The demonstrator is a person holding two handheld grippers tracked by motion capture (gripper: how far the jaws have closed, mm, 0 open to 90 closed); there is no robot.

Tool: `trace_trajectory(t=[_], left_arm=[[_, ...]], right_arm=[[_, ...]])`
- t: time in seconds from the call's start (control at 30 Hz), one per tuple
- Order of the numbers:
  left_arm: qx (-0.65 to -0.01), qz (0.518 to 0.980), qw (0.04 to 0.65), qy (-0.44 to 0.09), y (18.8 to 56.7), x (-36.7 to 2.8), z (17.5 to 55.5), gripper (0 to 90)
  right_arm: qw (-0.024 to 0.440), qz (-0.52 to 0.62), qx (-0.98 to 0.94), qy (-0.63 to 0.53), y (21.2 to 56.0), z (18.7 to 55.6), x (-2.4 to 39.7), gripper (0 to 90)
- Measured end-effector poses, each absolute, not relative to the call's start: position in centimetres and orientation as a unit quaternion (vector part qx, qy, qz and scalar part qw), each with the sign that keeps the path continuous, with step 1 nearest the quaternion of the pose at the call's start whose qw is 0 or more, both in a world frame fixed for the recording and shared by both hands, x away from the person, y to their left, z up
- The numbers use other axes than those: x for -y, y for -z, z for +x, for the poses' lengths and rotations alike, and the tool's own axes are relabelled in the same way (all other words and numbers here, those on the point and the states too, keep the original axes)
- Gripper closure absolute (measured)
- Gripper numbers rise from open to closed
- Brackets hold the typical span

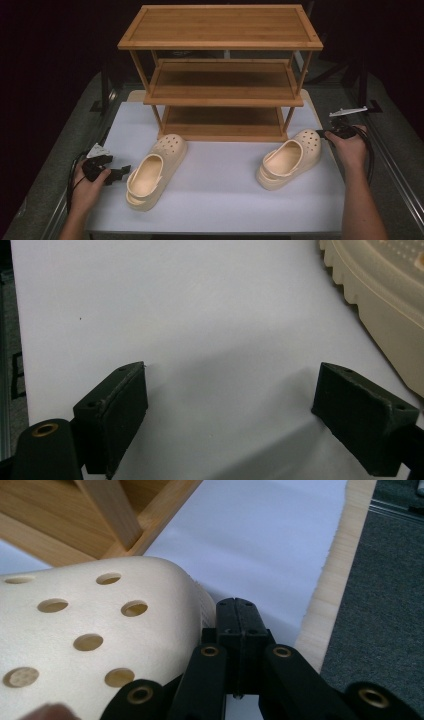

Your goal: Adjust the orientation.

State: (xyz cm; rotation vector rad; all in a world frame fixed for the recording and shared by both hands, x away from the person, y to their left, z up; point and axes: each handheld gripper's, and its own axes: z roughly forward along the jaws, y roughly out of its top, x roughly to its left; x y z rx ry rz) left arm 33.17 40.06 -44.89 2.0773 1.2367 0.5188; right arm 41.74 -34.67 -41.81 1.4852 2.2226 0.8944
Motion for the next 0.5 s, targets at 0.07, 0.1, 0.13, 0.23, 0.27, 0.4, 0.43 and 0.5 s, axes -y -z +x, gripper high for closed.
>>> trace_trajectory(t=[0.07, 0.1, 0.13, 0.23, 0.27, 0.4, 0.43, 0.5], left_arm=[[-0.472, 0.794, 0.328, -0.198, 44.9, -40.1, 33.2, 13.5], [-0.472, 0.794, 0.328, -0.198, 44.9, -40.1, 33.2, 13.5], [-0.473, 0.794, 0.328, -0.198, 44.9, -40.1, 33.2, 13.5], [-0.473, 0.793, 0.328, -0.198, 44.9, -40.1, 33.2, 13.5], [-0.472, 0.794, 0.328, -0.198, 44.9, -40.1, 33.2, 13.5], [-0.472, 0.794, 0.328, -0.198, 44.9, -40.1, 33.2, 13.5], [-0.472, 0.794, 0.328, -0.198, 44.9, -40.1, 33.2, 13.5], [-0.472, 0.793, 0.329, -0.199, 44.9, -40.1, 33.2, 13.5]], right_arm=[[0.159, 0.513, -0.783, -0.314, 41.8, 41.6, 34.3, 90.0], [0.157, 0.509, -0.786, -0.314, 41.8, 41.5, 34.1, 90.0], [0.155, 0.509, -0.787, -0.314, 41.8, 41.3, 33.7, 90.0], [0.153, 0.502, -0.791, -0.314, 41.7, 40.9, 32.9, 90.0], [0.153, 0.497, -0.794, -0.316, 41.8, 40.7, 32.7, 90.0], [0.148, 0.485, -0.799, -0.324, 41.8, 39.9, 31.7, 90.0], [0.144, 0.481, -0.802, -0.325, 41.8, 39.6, 31.1, 90.0], [0.143, 0.472, -0.807, -0.324, 41.8, 39.4, 30.5, 90.0]])
